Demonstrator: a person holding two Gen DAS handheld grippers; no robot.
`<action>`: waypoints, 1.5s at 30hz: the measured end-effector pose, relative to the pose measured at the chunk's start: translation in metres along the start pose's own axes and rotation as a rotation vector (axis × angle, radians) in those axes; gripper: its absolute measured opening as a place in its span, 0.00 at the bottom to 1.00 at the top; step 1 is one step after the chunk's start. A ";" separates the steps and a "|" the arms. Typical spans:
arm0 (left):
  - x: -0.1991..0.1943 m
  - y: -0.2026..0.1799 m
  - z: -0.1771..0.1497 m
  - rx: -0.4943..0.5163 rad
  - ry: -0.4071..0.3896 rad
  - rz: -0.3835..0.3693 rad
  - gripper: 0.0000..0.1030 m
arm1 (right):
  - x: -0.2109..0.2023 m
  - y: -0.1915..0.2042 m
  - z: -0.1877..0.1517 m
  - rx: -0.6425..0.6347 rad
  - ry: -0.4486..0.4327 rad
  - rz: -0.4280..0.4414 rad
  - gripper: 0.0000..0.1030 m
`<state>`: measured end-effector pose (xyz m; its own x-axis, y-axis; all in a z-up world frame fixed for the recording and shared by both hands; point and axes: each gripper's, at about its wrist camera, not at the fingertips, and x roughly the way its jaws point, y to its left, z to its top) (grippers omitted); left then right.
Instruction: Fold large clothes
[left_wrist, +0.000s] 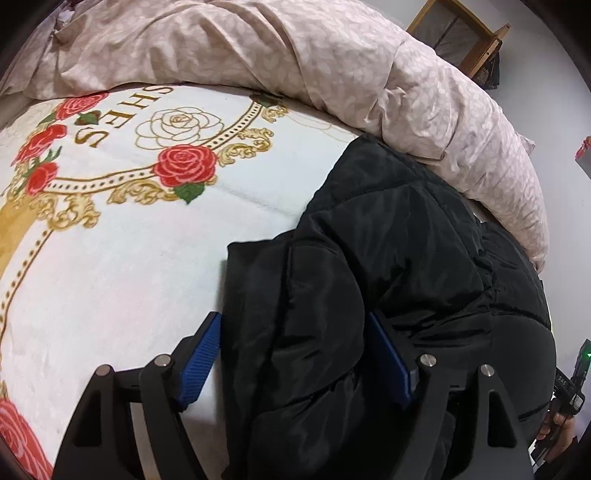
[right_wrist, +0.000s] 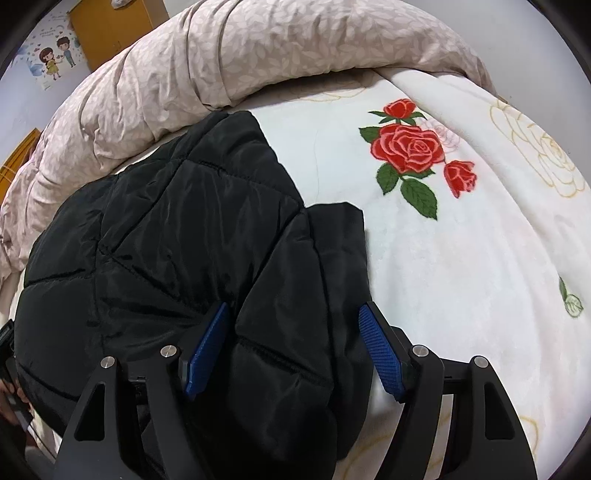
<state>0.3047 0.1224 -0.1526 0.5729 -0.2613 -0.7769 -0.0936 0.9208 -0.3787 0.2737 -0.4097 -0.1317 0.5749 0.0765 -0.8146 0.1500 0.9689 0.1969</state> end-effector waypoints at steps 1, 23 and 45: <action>0.002 0.000 0.002 -0.002 0.003 -0.004 0.80 | 0.003 -0.002 0.001 0.011 0.003 0.010 0.70; 0.024 0.007 0.010 -0.045 0.034 -0.128 0.87 | 0.029 -0.025 0.001 0.107 0.058 0.219 0.71; 0.002 -0.042 0.018 0.126 0.020 0.001 0.35 | 0.014 -0.003 0.016 0.068 0.055 0.234 0.27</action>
<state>0.3245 0.0890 -0.1292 0.5566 -0.2645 -0.7875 0.0094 0.9499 -0.3124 0.2944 -0.4149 -0.1349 0.5556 0.3118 -0.7708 0.0724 0.9053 0.4185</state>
